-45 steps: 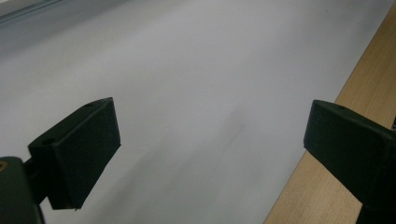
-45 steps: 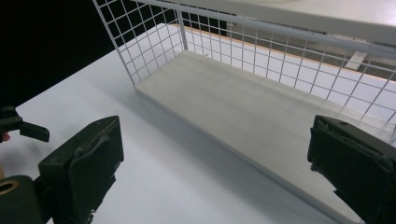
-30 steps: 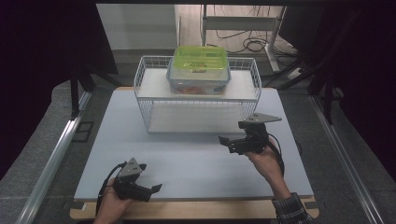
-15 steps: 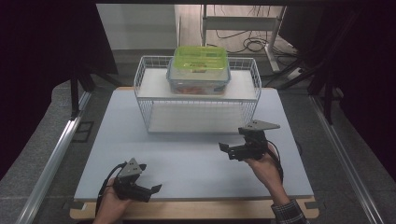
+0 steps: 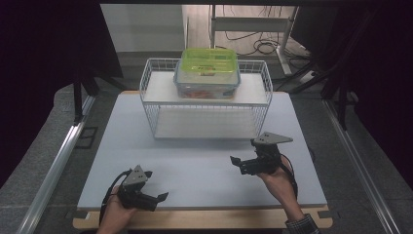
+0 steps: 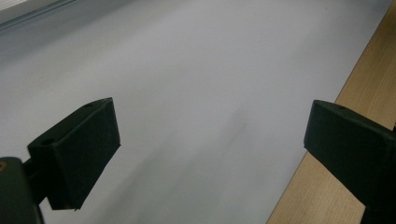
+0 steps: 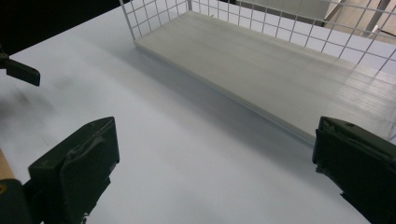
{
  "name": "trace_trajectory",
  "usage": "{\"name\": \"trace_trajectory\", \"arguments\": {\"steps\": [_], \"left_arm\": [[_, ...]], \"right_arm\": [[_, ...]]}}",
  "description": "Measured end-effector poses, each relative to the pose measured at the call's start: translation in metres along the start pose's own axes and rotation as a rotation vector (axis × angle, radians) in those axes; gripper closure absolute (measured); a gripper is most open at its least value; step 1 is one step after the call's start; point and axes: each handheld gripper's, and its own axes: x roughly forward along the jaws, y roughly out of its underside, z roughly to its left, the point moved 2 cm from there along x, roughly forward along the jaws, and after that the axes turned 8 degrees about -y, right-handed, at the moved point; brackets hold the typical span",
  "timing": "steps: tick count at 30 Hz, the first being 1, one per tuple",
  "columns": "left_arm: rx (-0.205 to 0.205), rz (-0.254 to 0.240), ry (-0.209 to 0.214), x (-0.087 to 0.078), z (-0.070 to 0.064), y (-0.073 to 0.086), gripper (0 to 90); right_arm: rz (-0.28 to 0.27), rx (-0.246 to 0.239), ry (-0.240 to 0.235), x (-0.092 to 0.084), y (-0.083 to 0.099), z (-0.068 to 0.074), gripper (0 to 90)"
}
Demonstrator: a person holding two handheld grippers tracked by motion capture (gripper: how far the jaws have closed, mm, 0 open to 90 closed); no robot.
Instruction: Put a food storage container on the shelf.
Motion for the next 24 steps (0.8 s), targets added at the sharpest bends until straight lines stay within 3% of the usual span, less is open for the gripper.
{"name": "trace_trajectory", "arguments": {"steps": [13,24], "left_arm": [[0.002,-0.008,-0.002,0.000,0.000,0.000,3.1],[0.003,-0.006,-0.001,0.000,0.000,0.000,3.1]], "right_arm": [[0.005,-0.013,0.016,-0.011,0.012,0.003,0.5],[-0.010,0.014,0.039,-0.017,0.025,-0.001,0.7]]}}
